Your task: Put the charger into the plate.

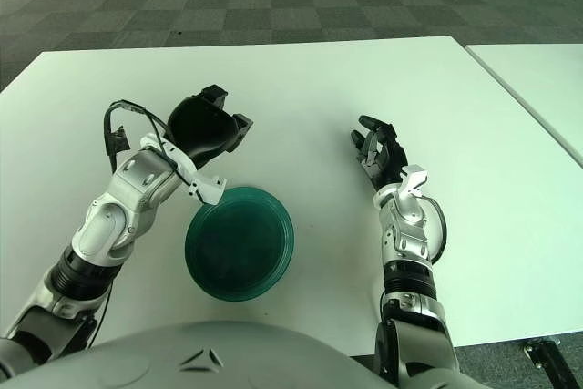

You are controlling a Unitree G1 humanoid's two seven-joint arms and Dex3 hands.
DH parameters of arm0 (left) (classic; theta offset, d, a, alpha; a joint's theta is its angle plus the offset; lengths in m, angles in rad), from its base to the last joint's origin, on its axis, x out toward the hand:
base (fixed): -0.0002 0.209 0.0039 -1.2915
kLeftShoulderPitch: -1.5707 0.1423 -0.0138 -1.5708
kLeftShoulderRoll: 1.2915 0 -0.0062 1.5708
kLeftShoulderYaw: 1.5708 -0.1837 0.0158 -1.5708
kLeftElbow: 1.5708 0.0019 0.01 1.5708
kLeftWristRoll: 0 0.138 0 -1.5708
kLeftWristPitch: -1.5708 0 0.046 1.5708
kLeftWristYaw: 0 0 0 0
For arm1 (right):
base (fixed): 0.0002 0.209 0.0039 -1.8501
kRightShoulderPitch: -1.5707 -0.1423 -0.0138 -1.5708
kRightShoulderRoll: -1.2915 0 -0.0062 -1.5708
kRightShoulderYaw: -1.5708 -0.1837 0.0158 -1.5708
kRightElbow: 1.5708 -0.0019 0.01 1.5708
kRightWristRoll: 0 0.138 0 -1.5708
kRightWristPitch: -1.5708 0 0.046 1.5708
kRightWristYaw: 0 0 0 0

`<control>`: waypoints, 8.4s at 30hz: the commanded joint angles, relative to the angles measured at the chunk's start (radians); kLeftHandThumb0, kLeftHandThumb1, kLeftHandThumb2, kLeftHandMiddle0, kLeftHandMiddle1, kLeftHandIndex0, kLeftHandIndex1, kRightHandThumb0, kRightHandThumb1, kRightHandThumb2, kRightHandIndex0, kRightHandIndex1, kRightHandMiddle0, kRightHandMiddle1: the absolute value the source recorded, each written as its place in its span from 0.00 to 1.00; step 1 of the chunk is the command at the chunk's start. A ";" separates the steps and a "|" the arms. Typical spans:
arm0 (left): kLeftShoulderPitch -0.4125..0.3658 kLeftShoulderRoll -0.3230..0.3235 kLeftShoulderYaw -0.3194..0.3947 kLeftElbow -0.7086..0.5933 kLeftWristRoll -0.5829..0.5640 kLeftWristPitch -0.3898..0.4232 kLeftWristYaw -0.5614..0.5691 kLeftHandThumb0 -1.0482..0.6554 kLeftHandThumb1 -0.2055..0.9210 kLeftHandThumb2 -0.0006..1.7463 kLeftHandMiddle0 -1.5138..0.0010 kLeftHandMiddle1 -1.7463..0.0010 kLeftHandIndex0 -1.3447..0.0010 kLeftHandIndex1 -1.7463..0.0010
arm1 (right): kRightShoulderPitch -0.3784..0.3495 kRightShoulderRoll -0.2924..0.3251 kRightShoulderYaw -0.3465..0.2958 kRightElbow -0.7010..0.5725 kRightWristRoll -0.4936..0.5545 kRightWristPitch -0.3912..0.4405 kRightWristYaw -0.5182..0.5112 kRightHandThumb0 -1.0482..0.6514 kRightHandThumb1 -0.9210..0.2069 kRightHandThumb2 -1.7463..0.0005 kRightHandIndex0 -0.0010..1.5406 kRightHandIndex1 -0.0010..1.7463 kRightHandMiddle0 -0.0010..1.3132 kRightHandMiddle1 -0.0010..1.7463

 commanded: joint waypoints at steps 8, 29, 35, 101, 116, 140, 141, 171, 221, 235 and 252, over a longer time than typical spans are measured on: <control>-0.020 -0.023 0.010 0.032 -0.070 -0.022 0.058 0.61 0.34 0.79 0.55 0.08 0.49 0.09 | 0.038 0.028 0.012 0.087 -0.003 0.044 -0.015 0.21 0.00 0.53 0.23 0.04 0.00 0.59; 0.063 -0.119 -0.064 0.058 -0.082 0.005 0.191 0.61 0.38 0.76 0.58 0.07 0.52 0.09 | 0.054 0.040 0.025 0.073 -0.004 0.035 -0.025 0.21 0.00 0.53 0.23 0.03 0.00 0.59; 0.146 -0.161 -0.096 -0.006 -0.093 0.016 0.206 0.61 0.40 0.75 0.59 0.06 0.54 0.08 | 0.073 0.047 0.034 0.046 -0.005 0.037 -0.031 0.21 0.00 0.53 0.23 0.03 0.00 0.59; 0.469 -0.069 -0.175 -0.110 -0.086 -0.121 0.247 0.61 0.38 0.80 0.61 0.03 0.55 0.04 | 0.110 0.047 0.047 -0.009 0.005 0.054 -0.040 0.21 0.00 0.53 0.23 0.03 0.00 0.59; 0.553 -0.137 -0.198 -0.208 0.034 -0.072 0.258 0.61 0.45 0.69 0.60 0.00 0.49 0.26 | 0.109 0.052 0.050 -0.008 0.002 0.053 -0.044 0.21 0.00 0.53 0.23 0.03 0.00 0.59; 0.705 -0.025 -0.120 -0.365 0.011 -0.195 0.394 0.00 1.00 0.50 0.99 0.93 1.00 0.89 | 0.108 0.058 0.055 -0.008 -0.002 0.051 -0.050 0.21 0.00 0.53 0.24 0.03 0.00 0.59; 0.701 -0.017 -0.114 -0.368 0.004 -0.204 0.383 0.00 1.00 0.50 0.99 0.94 1.00 0.91 | 0.108 0.058 0.055 -0.007 -0.002 0.050 -0.050 0.21 0.00 0.53 0.24 0.03 0.00 0.59; 0.578 0.060 0.226 -0.483 -0.183 -0.281 0.202 0.00 1.00 0.47 0.99 1.00 1.00 1.00 | 0.099 0.060 0.055 0.008 -0.004 0.044 -0.052 0.21 0.00 0.53 0.24 0.03 0.00 0.59; 0.758 -0.525 0.356 0.561 -1.606 -0.905 0.723 0.09 1.00 0.56 0.72 0.87 1.00 0.39 | 0.056 0.009 0.016 0.073 0.016 0.045 -0.007 0.21 0.00 0.53 0.24 0.03 0.00 0.59; 0.734 -0.504 0.359 0.592 -1.461 -0.935 0.824 0.09 1.00 0.57 0.74 0.86 1.00 0.44 | 0.029 -0.009 0.004 0.110 0.022 0.042 0.007 0.21 0.00 0.53 0.24 0.03 0.00 0.59; 0.836 -0.504 0.298 0.491 -1.246 -0.861 1.026 0.10 1.00 0.57 0.76 0.87 1.00 0.44 | 0.054 -0.026 -0.001 0.062 0.039 0.068 0.020 0.21 0.00 0.53 0.24 0.03 0.00 0.59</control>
